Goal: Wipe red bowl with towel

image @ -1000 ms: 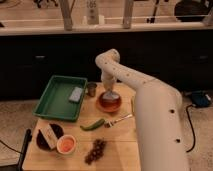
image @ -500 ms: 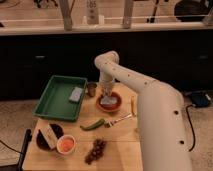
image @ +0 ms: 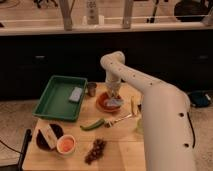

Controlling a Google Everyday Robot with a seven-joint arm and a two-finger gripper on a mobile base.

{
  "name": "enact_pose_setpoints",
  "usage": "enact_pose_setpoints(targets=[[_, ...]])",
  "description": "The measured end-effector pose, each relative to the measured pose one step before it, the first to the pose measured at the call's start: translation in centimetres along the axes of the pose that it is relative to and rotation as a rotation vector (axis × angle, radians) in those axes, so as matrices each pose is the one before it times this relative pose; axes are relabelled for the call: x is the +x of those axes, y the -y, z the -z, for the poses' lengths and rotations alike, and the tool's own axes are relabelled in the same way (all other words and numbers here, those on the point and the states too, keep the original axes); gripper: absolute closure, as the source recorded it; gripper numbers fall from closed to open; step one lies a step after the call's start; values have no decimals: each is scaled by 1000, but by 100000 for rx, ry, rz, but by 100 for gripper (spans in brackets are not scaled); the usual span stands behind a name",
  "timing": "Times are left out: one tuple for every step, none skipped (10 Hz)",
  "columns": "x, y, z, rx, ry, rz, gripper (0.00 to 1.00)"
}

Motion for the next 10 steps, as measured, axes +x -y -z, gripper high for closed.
enact_pose_setpoints(targets=[[717, -158, 12, -372, -108, -1995, 100], [460, 67, 106, 553, 27, -1146, 100], [538, 46, 28, 1272, 387, -929, 100], [466, 114, 96, 1812, 410, -619, 100], [410, 177, 27, 1860, 494, -618, 100], [44, 53, 15, 458, 227, -262, 100], [-21, 11, -21, 3, 67, 24, 100], [-41, 79, -65, -280, 58, 198, 100], [-24, 48, -29, -35, 48, 89, 100], [8, -3, 1, -37, -19, -9, 100]])
